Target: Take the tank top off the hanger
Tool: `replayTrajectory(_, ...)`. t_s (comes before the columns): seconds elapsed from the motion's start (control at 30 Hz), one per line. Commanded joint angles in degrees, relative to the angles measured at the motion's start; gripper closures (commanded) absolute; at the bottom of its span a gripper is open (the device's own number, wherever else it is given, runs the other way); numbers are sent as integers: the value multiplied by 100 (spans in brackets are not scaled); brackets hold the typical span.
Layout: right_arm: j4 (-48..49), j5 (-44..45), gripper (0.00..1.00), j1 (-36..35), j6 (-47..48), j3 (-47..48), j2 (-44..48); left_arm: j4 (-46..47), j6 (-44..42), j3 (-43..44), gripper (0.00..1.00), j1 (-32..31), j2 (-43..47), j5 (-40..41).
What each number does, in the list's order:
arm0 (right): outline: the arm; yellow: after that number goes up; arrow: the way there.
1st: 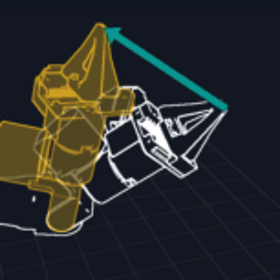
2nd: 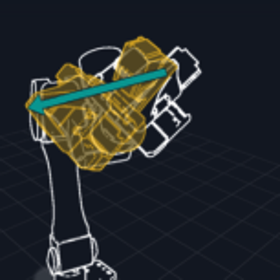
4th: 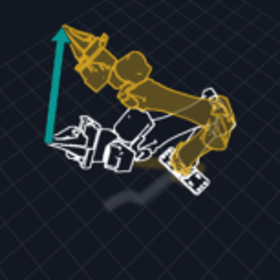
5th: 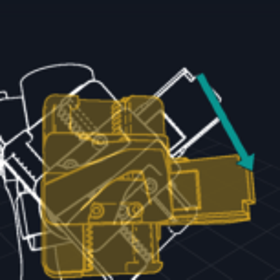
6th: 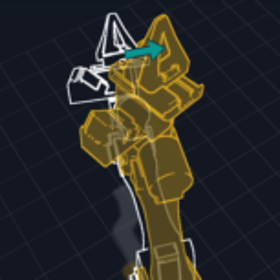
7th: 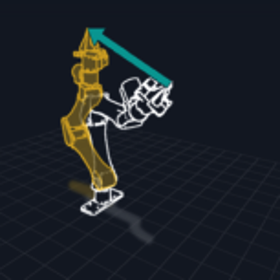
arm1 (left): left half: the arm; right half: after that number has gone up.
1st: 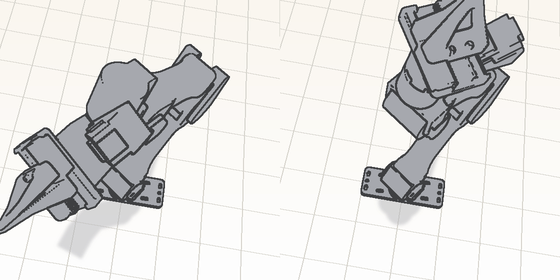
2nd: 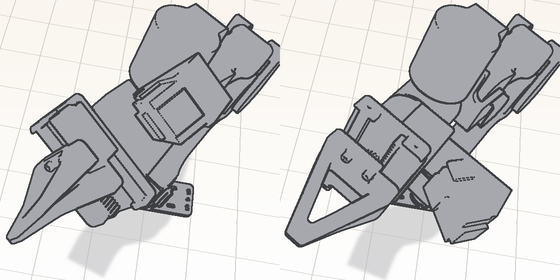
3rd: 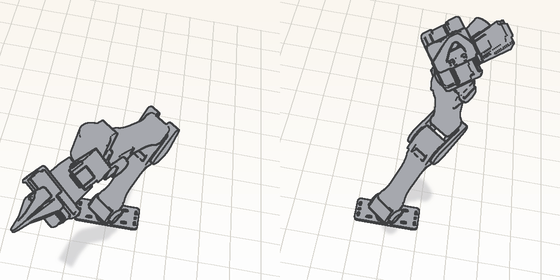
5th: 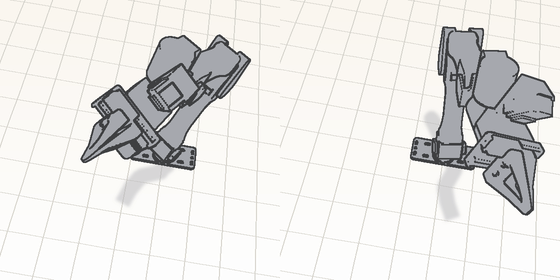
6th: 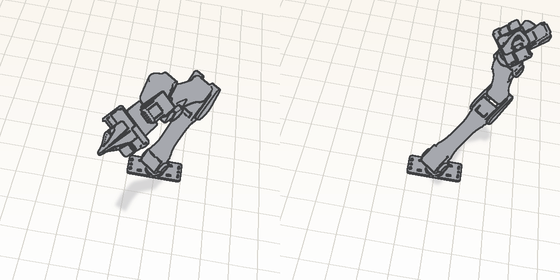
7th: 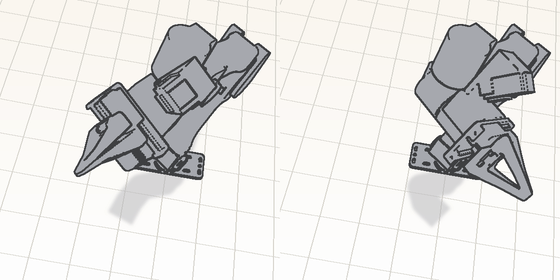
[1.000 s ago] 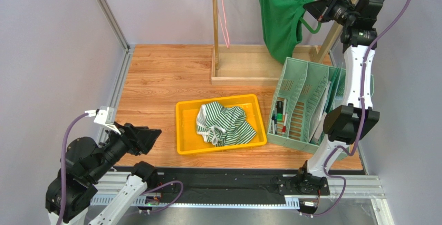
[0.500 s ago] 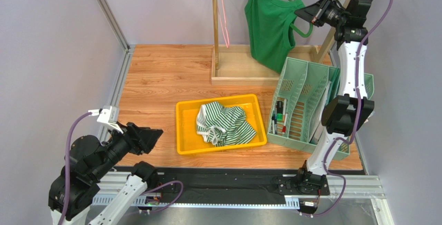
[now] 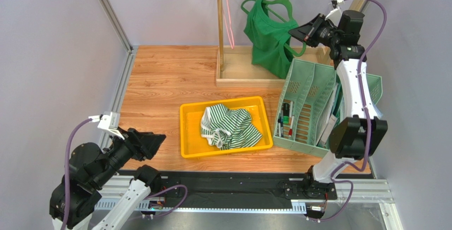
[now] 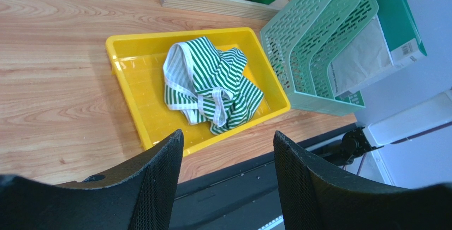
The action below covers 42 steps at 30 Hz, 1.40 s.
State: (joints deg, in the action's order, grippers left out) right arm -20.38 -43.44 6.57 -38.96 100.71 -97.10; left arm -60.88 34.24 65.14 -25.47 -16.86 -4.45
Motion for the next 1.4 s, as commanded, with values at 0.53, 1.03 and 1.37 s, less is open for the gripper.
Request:
replayTrajectory(0.53,-888,2859,100,-1597,898,-1010,3566,164,100,-159,32,-10,201,120)
replayTrajectory(1.03,-1319,2138,100,-1597,1154,169,4208,437,188,-529,32,-10,280,102)
replayTrajectory(1.37,-1178,1550,100,-1606,978,-253,4664,463,215,-608,32,-10,332,58)
